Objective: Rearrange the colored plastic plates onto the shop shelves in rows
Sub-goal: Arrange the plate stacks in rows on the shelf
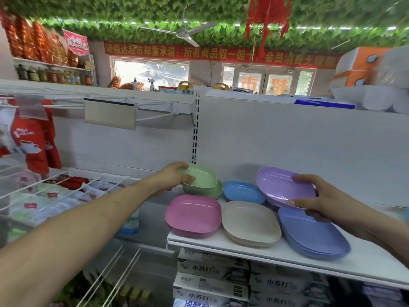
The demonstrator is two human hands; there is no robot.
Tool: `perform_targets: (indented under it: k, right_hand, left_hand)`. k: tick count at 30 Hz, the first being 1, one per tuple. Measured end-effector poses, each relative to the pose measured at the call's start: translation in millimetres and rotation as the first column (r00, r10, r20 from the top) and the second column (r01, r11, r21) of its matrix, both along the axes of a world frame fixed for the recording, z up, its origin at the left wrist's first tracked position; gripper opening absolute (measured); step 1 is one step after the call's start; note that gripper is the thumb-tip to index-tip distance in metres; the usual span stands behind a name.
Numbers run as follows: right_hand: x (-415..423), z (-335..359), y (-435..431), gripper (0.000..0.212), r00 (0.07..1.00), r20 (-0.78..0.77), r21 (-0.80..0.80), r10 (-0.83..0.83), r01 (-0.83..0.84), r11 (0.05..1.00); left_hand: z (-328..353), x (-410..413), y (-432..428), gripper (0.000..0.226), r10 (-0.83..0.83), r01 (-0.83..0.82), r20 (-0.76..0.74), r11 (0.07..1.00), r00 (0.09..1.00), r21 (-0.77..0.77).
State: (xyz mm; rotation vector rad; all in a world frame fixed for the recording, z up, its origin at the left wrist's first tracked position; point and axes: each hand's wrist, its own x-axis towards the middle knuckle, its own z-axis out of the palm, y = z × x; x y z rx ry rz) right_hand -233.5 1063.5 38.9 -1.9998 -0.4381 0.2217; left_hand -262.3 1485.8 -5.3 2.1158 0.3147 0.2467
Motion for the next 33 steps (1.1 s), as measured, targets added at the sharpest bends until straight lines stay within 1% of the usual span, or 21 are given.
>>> perform_targets:
  k: [3,6,8,12,14,18,21,27,33]
  right_hand:
    - [-7.0,-5.0,1.5,0.064,1.000,-0.001,-0.014,-0.021,0.021,1.000]
    - [-12.4,-6.4,5.1,0.063,0.999,0.009,-0.031,-0.042,0.042,0.999]
    - [-13.9,-6.4,7.5,0.064,0.998,0.010,-0.033,-0.058,0.058,0.998]
    - [-12.0,-6.8,11.1,0.067,0.997,-0.003,-0.017,-0.077,0.077,0.997]
    - [-11.6,-7.1,12.6,0.067,0.997,-0.001,-0.012,-0.078,0.078,0.997]
    - [-10.9,-7.6,14.3,0.064,0.997,0.004,-0.012,-0.075,0.075,0.997]
    - [-8.7,-7.0,14.9,0.061,0.997,0.003,-0.002,-0.072,0.072,0.997]
    - [-2.8,-6.7,6.3,0.061,0.998,0.000,0.015,-0.061,0.061,0.998]
    - [11.8,-8.6,-8.7,0.063,0.998,-0.016,0.006,-0.066,0.066,0.998]
  left_hand:
    - [-9.8,8.8,2.8,0.076,-0.032,0.034,-0.016,0.994,0.999,0.105]
    - [-13.5,12.6,4.1,0.084,-0.067,0.084,-0.078,0.966,0.995,0.246]
    - [-12.6,13.9,5.4,0.087,-0.074,0.106,-0.118,0.951,0.990,0.291]
    - [-9.9,19.0,8.1,0.098,-0.072,0.120,-0.172,0.949,0.983,0.291]
    - [-8.4,20.8,6.9,0.099,-0.068,0.128,-0.191,0.937,0.979,0.324]
    - [-8.4,26.3,4.2,0.101,-0.083,0.152,-0.211,0.930,0.974,0.335]
    - [-8.8,30.2,2.0,0.102,-0.079,0.175,-0.253,0.906,0.964,0.385]
    - [-10.1,32.2,-5.9,0.095,-0.083,0.254,-0.395,0.879,0.915,0.404]
    - [-13.5,34.3,-7.3,0.088,-0.075,0.264,-0.418,0.871,0.905,0.415]
